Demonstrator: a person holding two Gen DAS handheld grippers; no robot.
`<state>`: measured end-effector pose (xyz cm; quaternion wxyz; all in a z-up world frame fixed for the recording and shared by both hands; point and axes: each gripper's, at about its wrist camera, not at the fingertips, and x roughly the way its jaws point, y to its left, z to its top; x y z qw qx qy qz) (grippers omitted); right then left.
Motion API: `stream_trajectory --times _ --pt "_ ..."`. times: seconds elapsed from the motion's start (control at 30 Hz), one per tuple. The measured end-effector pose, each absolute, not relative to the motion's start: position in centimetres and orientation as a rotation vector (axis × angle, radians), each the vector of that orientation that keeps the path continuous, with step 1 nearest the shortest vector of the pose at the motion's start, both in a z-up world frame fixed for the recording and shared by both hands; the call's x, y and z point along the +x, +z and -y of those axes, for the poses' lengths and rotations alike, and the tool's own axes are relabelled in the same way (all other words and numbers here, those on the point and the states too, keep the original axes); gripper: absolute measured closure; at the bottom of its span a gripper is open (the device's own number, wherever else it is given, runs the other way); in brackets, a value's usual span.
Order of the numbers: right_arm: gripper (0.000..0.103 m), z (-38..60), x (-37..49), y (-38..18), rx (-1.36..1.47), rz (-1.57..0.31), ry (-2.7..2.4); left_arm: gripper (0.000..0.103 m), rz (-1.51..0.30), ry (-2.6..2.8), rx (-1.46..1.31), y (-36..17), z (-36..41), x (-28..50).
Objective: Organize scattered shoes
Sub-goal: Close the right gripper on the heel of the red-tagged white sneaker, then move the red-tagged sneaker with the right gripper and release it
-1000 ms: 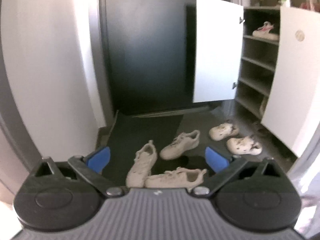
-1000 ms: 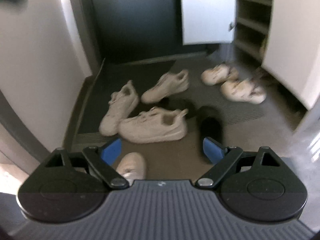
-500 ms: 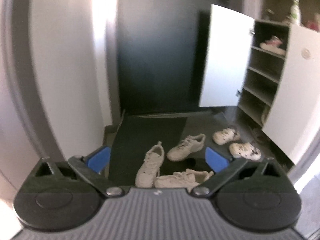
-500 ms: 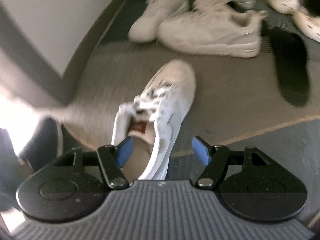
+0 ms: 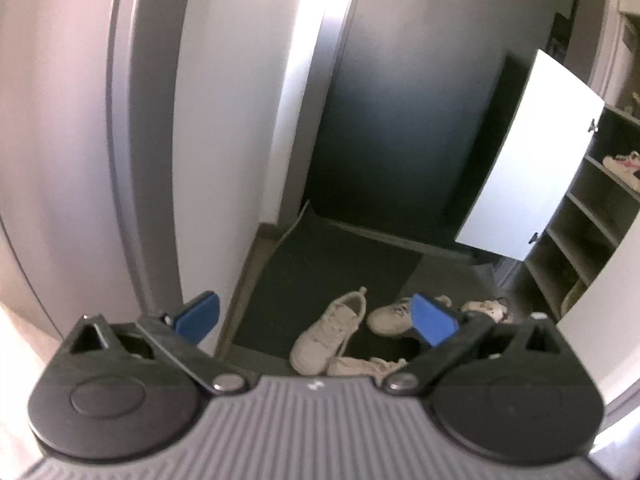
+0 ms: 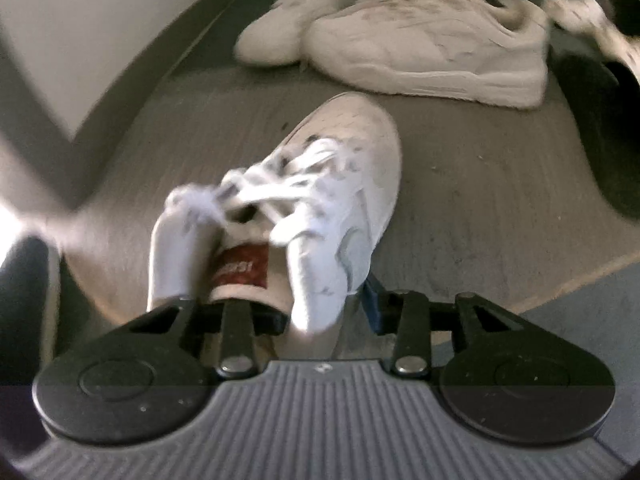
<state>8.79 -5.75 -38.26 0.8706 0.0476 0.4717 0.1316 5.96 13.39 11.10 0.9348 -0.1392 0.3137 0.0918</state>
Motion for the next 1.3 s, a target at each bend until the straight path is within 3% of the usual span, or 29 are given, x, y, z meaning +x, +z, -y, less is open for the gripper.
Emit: stream_trajectory --times 0.5,0.9,1.0,1.07,1.1,1.2,1.27,1.3 --pt "0.070 0.9 9.0 -36.7 0.284 -0.916 0.343 0.000 -0.717 0.142 -0.413 8.2 -14.2 7.4" --pt "0.062 -2.2 9.0 -37.7 0.271 -1.125 0.405 0.000 -0.733 0.164 -0.371 7.5 -14.0 8.1" --pt "0.054 -1.2 8.7 -36.4 0.282 -1.132 0.422 0.000 -0.727 0.156 -0.351 7.8 -13.4 7.9" --pt "0.029 -0.4 8.2 -35.3 0.295 -1.127 0.426 0.000 -0.723 0.147 -0.340 7.9 -12.9 7.9" --pt "0.024 -0.2 8.0 -34.8 0.296 -1.124 0.423 0.000 -0.722 0.141 -0.332 8.0 -12.7 7.8" --pt "0.024 1.9 7.1 -31.9 0.368 -1.070 0.431 0.000 -0.721 0.110 -0.291 8.3 -11.6 7.9" --pt "0.012 3.6 7.2 -29.5 0.422 -1.035 0.406 0.000 -0.720 0.085 -0.244 8.4 -10.7 8.0" --pt "0.012 4.6 7.3 -28.1 0.438 -1.013 0.396 0.000 -0.717 0.086 -0.227 8.3 -10.4 7.9"
